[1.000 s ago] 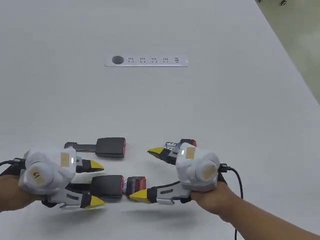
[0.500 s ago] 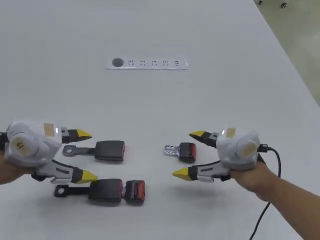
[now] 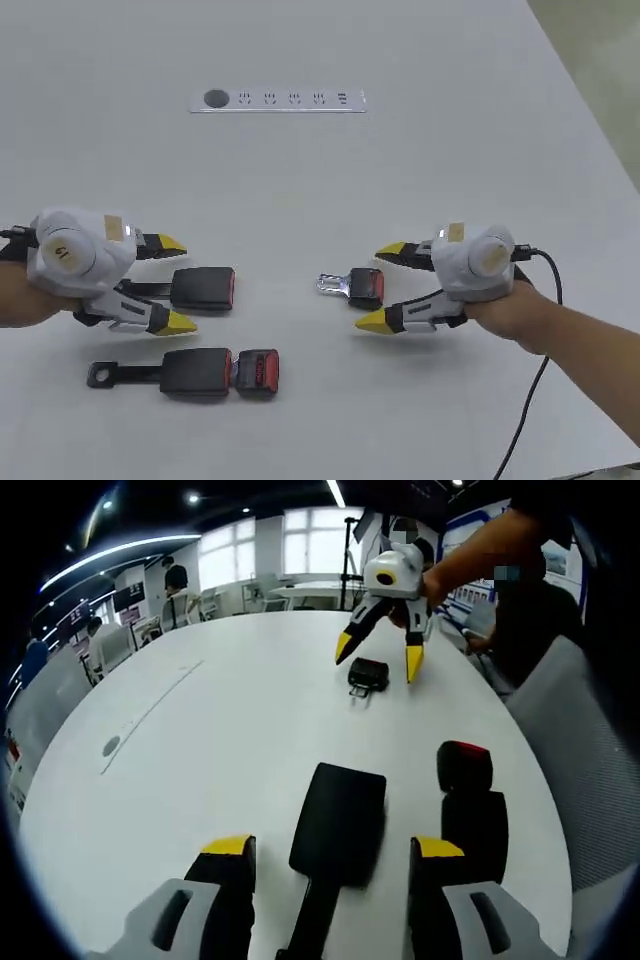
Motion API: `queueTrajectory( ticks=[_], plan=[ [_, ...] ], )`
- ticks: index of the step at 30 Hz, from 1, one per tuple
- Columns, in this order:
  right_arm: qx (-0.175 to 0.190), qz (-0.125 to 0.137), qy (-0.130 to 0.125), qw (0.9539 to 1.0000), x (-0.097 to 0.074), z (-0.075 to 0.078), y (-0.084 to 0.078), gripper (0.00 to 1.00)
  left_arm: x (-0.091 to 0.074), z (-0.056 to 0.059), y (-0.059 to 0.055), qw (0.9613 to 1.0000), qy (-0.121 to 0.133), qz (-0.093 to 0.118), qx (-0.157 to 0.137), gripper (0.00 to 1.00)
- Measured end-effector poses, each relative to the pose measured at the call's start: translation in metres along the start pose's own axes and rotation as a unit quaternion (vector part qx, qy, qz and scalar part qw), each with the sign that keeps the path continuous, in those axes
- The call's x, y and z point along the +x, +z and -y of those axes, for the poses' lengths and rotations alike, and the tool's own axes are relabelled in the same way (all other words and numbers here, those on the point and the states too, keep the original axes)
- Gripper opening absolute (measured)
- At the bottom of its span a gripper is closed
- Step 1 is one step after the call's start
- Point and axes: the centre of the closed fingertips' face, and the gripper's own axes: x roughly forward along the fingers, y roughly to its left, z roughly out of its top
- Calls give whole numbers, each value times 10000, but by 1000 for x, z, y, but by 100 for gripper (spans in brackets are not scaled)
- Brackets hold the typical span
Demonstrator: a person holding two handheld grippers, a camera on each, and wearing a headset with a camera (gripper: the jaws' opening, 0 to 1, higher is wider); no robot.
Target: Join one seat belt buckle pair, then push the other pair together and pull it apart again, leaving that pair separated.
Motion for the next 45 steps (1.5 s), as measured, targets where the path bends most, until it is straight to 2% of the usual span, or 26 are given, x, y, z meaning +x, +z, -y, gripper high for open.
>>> queueTrajectory(
  ticks=[4,6,8,10,12,14,15,16,18,22,28,35,45],
  plan=[
    [-75,-109,121,9998,2,-2,-4,61,5,-2,-2,10000,-26,-39,39,61],
    [-196,-128,195,9995,4,-3,-4,59,7,-1,-3,9999,-80,-67,105,55],
    [-283,-165,246,9992,5,-2,-4,53,9,0,-5,9997,-78,-129,186,50],
    [-328,-182,328,9988,5,-3,-3,45,9,-1,-3,9996,-72,-100,238,49],
    [-472,-212,320,9981,6,-2,-3,42,10,-2,-1,9996,-62,-80,269,45],
    [-425,-232,355,9982,5,0,-5,37,11,2,1,9991,-164,-59,381,41],
    [-477,-211,393,9979,4,0,-4,37,11,6,0,9987,-245,-95,442,37],
    [-481,-206,408,9978,4,1,-4,36,11,5,0,9986,-209,-102,479,36],
    [-514,-184,453,9975,4,1,-3,36,11,4,0,9989,-225,-88,411,36],
    [-493,-77,524,9974,4,-1,2,36,12,5,0,9982,-295,-97,511,36],
    [-604,-73,612,9963,7,-5,9,36,12,5,1,9975,-366,-101,592,35],
    [-711,4,744,9947,20,-12,22,35,13,3,2,9966,-442,-127,677,35],
    [-755,115,868,9933,34,-14,32,35,14,2,3,9958,-514,-155,745,35]
  ],
)
